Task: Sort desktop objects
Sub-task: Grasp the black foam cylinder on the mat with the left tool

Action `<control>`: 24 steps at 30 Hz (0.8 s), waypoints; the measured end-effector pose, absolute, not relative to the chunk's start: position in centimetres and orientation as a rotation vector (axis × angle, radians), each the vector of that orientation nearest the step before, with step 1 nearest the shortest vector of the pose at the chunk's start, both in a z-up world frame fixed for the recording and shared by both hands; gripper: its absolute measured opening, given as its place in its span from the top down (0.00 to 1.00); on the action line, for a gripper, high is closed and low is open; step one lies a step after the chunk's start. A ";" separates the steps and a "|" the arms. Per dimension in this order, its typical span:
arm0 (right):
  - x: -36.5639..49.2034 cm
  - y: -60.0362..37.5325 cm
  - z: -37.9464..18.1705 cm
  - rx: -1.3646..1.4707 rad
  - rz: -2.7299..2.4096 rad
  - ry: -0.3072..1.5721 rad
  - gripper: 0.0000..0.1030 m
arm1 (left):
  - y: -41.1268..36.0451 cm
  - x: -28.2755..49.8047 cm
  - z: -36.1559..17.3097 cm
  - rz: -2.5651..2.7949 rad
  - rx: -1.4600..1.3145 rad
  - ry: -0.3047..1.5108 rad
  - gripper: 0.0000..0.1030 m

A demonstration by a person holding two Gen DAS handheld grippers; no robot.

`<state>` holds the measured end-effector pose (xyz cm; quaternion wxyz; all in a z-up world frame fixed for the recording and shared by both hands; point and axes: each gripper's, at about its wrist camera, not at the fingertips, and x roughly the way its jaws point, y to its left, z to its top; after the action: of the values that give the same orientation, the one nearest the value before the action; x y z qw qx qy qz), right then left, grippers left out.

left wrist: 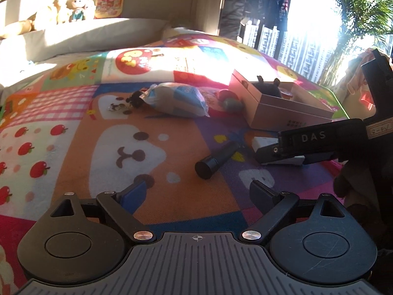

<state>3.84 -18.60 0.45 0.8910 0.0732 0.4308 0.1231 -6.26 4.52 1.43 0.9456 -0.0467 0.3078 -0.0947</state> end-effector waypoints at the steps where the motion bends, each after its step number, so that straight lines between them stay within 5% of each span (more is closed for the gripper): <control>1: 3.9 -17.8 0.3 0.125 0.251 0.881 0.01 | 4.6 -6.3 1.4 -0.194 -0.100 0.629 0.08; 4: 4.3 -16.0 -0.2 0.024 0.227 0.844 0.10 | 4.6 -6.2 1.3 -0.205 -0.124 0.644 0.07; 6: 4.3 -15.5 -0.3 -0.047 0.222 0.807 0.25 | 4.6 -5.9 1.2 -0.225 -0.162 0.662 0.07; 24: -2.9 -25.9 -0.8 -0.066 0.309 0.721 0.24 | -1.7 1.2 0.6 -0.169 -0.162 0.740 0.06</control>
<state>-2.89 -25.86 -0.81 0.9235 -0.0321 0.3514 0.1505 1.23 -1.65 0.62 0.9257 -0.0789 0.3606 -0.0826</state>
